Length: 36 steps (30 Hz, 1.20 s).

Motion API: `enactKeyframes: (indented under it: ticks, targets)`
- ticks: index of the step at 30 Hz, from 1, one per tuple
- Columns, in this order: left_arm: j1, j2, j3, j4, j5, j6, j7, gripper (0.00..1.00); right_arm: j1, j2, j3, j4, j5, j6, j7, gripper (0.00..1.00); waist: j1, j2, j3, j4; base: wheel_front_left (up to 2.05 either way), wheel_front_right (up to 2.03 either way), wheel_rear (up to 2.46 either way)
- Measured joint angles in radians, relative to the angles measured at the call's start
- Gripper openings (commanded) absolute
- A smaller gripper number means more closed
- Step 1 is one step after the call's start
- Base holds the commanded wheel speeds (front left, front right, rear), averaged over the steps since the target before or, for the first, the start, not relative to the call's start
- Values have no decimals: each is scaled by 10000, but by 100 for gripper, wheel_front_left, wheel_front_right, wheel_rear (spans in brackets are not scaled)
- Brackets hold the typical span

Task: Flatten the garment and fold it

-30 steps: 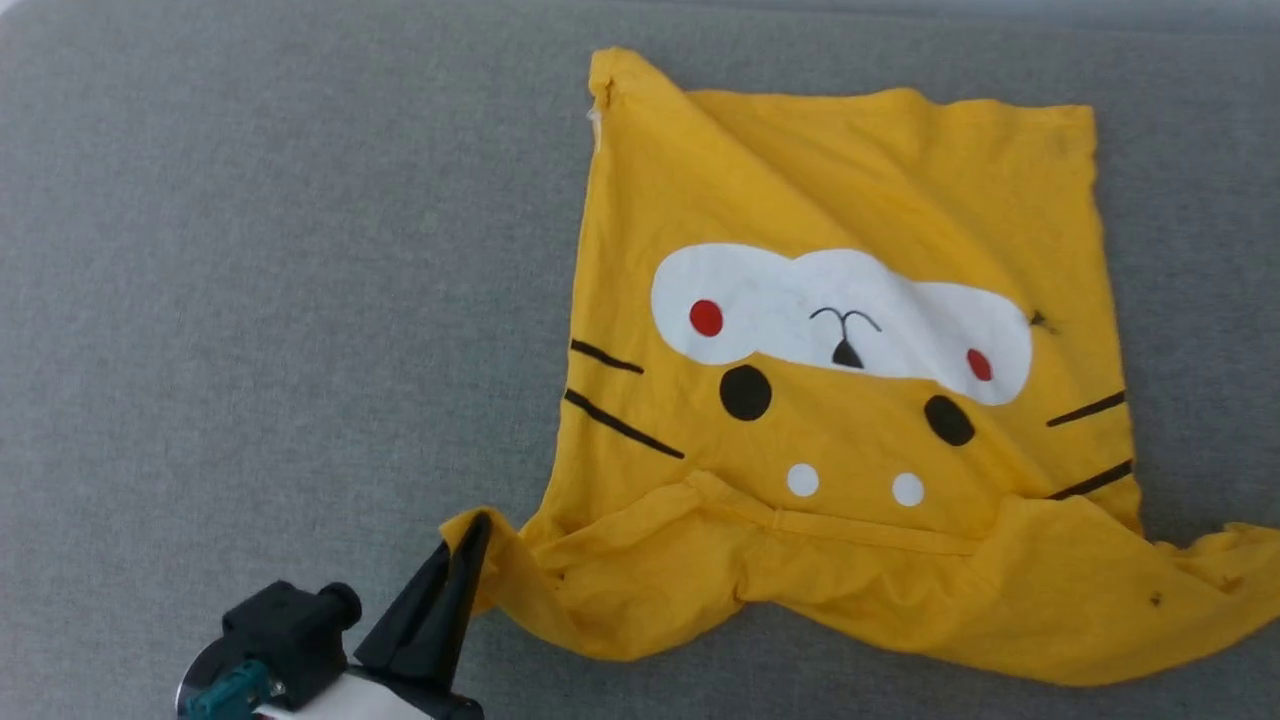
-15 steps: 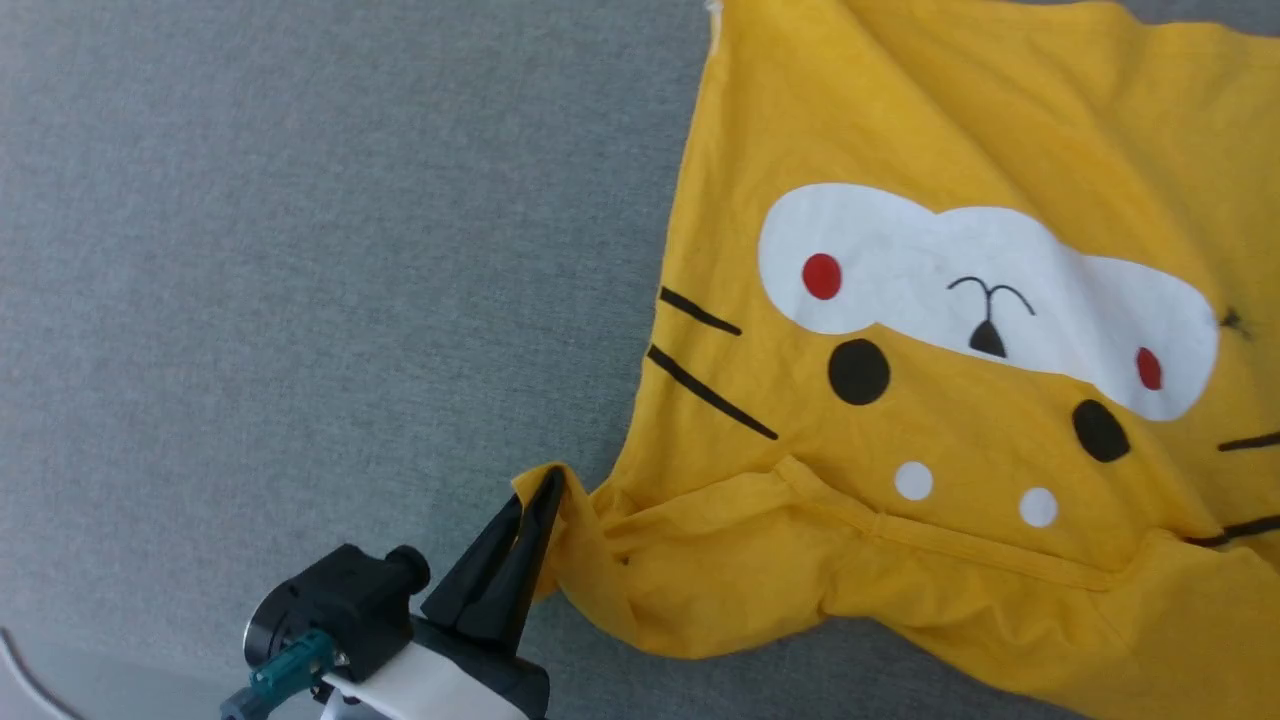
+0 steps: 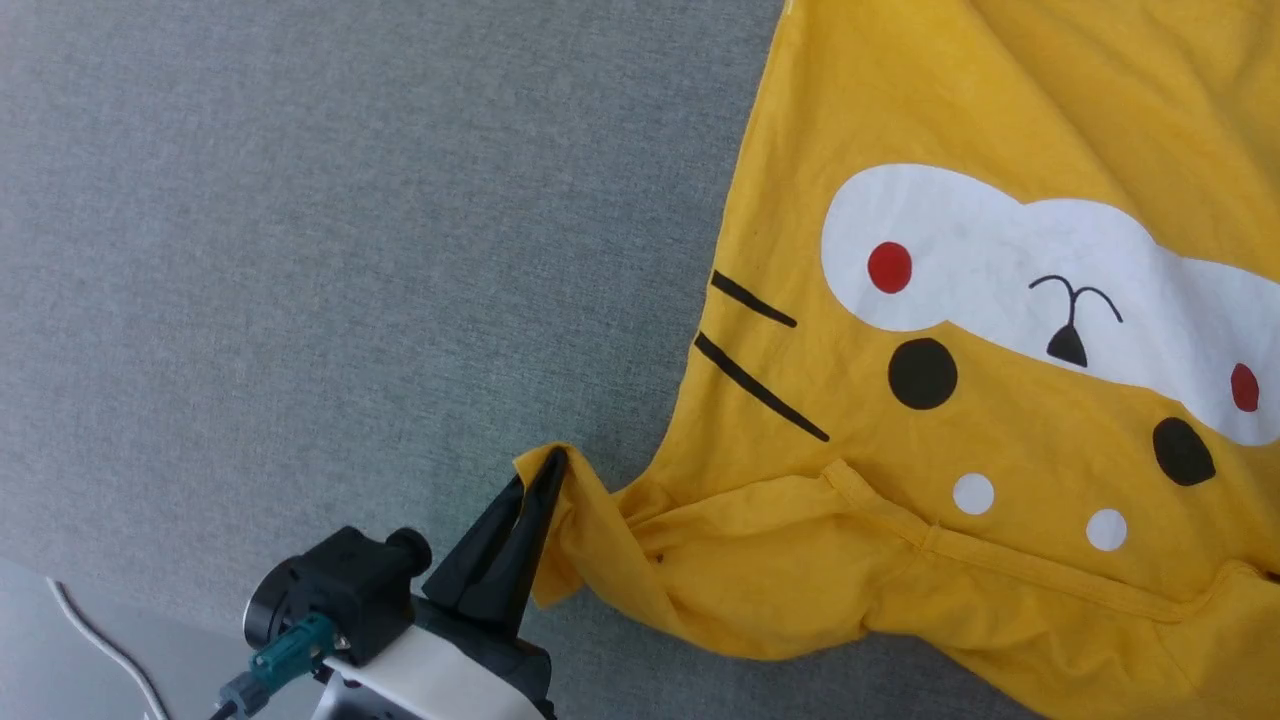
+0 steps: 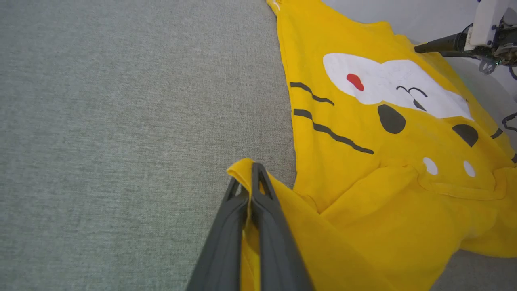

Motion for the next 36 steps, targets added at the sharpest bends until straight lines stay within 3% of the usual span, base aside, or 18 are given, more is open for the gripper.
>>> enactKeyframes:
  ticks: [1,2,9,13,17,21,24,29,32,36]
  targets:
    - [-1,0,2,4,0,0,2,0,1,-8,12,31,-33,0,-73,2,0,0,-8,-5,0,0,0]
    - [-2,0,4,12,0,0,2,0,2,-12,46,77,-36,0,-109,0,0,0,-26,-18,0,0,0]
    - [5,115,196,40,4,54,-2,0,212,65,529,94,522,0,-945,0,1,0,-427,-276,0,0,0]
    - [45,288,376,42,0,123,-2,0,566,58,596,-506,1313,0,-1373,0,0,0,-889,-516,0,0,0]
    - [326,407,612,8,-59,226,-4,0,1578,-113,113,-1680,1969,0,-1496,0,-1,0,-1470,-799,0,0,0]
    - [789,573,771,-35,-107,347,-15,0,3318,4,-1279,-3149,2481,2,-1348,0,-2,0,-1991,-1225,0,0,0]
    - [907,627,830,-56,-113,353,-90,0,4864,472,-2638,-4123,2685,0,-1229,0,-2,1,-2268,-1639,0,0,0]
    - [969,644,859,-136,-119,364,-107,0,7530,2236,-4832,-5488,3170,0,-736,0,-2,0,-2591,-2310,0,0,0]
    - [1138,696,934,-148,-123,476,-105,0,9087,2865,-5271,-5781,3221,0,-504,0,-3,0,-2684,-2666,0,0,0]
    - [1244,807,949,-58,-123,523,-56,0,9976,3007,-4890,-5070,3256,0,-982,0,-1,1,-2712,-3043,0,0,0]
